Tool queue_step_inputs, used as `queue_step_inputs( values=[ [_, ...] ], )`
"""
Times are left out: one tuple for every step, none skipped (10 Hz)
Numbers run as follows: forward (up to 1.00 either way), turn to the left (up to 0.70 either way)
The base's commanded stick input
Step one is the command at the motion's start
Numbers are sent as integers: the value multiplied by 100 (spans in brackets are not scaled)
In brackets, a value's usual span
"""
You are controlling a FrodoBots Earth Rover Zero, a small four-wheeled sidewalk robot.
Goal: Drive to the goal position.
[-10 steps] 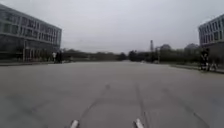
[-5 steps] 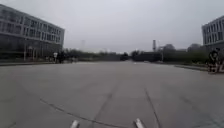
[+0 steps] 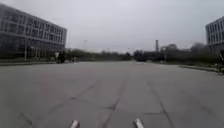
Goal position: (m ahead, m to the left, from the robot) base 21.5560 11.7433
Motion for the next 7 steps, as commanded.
queue_step_inputs(
  values=[
    [100, 2],
    [100, 2],
    [100, 2],
    [100, 2],
    [100, 2],
    [100, 2],
    [100, 2]
  ],
)
